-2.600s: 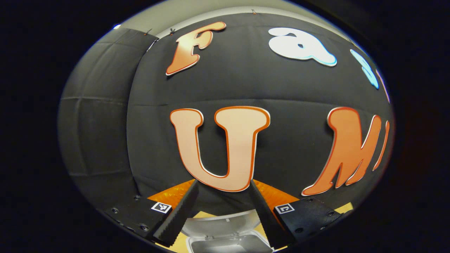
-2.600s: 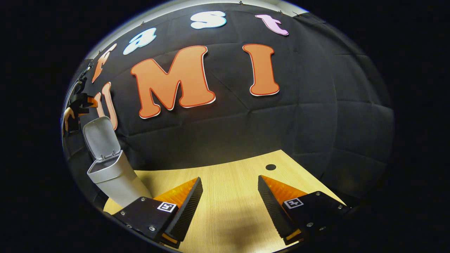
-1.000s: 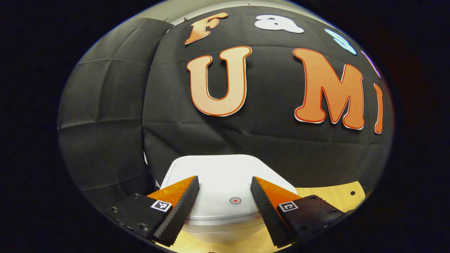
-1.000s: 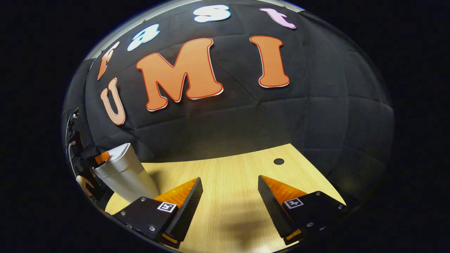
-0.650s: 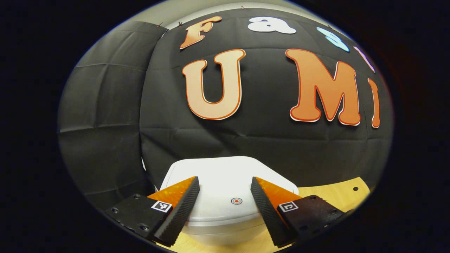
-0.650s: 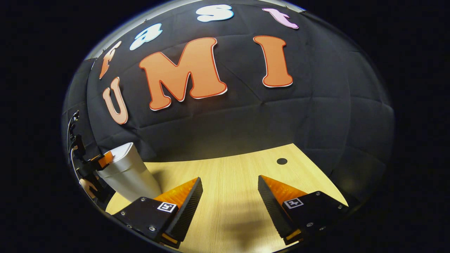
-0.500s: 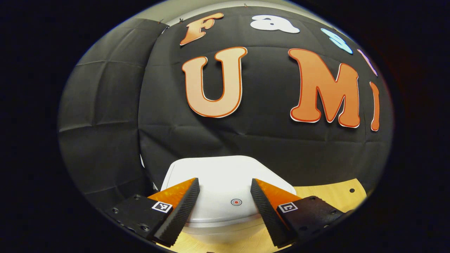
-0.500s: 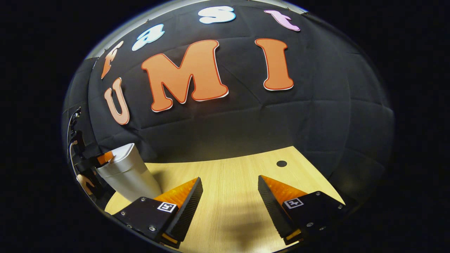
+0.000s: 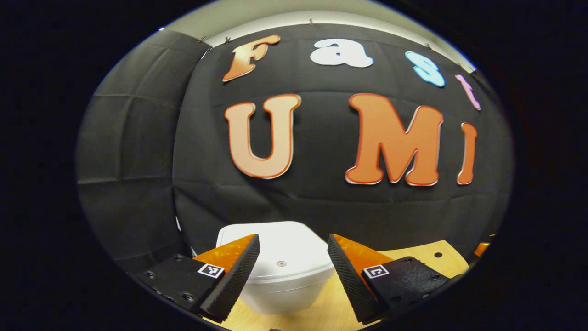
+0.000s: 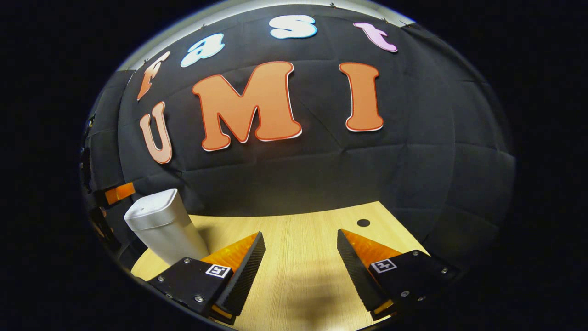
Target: Press the lid of the desktop garbage bin to open it, pick up the crumpled paper on the desktop and throw it into the bin, then pick up the pop can on the desktop and drop it into the bin, and finally close the garbage bin lid.
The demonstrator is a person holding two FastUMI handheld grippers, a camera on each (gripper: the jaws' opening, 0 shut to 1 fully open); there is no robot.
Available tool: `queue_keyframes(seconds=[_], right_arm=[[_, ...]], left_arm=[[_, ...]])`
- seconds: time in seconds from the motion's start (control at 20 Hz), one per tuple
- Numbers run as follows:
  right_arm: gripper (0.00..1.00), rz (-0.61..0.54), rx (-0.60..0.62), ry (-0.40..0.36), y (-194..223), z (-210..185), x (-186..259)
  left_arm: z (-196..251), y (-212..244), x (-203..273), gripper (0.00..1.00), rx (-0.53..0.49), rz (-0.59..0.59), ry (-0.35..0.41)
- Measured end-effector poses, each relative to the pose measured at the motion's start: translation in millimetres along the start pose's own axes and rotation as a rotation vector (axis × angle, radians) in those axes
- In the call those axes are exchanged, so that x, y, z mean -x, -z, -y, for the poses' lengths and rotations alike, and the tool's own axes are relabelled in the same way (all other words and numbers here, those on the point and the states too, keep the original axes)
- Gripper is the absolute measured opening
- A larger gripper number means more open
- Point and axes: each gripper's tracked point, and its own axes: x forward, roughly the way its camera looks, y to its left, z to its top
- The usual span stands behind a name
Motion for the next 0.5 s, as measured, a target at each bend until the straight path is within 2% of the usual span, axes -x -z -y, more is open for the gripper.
queue_keyframes(seconds=[0.1,0.2,0.3,0.5], right_arm=[[0.95,0.04,0.028,0.019,-9,1,10],[0.94,0.079,0.044,0.033,-16,1,20],[0.94,0.116,0.051,0.043,-21,-1,31],[0.94,0.16,0.09,0.051,-25,-9,43]], left_arm=[[27,-1,21,0.94,0.007,-0.008,0.07],[49,14,37,0.94,0.058,-0.046,0.128],[64,27,51,0.94,0.089,-0.065,0.162],[83,44,60,0.94,0.087,-0.084,0.188]])
